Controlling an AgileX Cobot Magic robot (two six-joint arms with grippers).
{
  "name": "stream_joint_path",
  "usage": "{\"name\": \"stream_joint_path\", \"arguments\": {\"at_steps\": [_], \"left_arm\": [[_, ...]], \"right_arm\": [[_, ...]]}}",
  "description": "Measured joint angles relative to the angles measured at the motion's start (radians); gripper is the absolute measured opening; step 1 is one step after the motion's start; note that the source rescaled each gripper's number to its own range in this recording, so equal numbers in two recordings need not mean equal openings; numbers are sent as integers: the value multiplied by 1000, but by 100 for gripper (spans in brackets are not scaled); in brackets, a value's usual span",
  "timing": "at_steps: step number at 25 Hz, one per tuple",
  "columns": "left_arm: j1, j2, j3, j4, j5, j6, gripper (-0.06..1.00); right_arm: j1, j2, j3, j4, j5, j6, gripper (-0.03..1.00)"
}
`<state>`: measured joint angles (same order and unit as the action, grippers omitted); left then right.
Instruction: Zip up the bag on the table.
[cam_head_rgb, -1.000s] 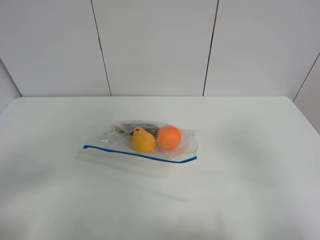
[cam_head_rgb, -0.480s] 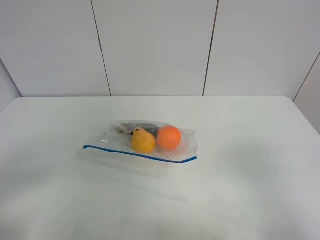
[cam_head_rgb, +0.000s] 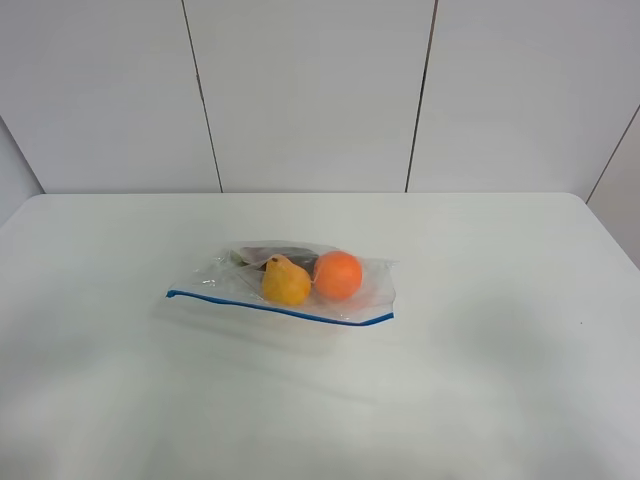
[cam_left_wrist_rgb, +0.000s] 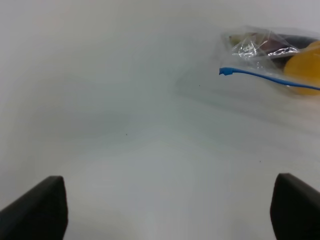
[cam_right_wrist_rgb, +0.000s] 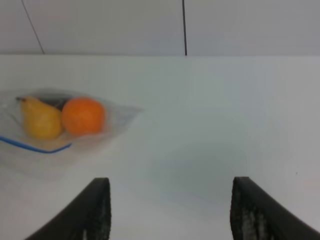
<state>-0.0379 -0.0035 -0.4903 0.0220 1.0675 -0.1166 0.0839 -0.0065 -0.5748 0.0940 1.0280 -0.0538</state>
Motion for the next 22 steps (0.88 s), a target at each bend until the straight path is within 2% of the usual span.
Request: {"name": "stream_joint_path", "arguments": {"at_steps": [8,22], "left_arm": [[0,0,0,0,0,0,96],[0,0,0,0,1,0,96]], "right_arm": [[0,0,78,0,3,0,89],[0,0,78,3,3,11,89]]}}
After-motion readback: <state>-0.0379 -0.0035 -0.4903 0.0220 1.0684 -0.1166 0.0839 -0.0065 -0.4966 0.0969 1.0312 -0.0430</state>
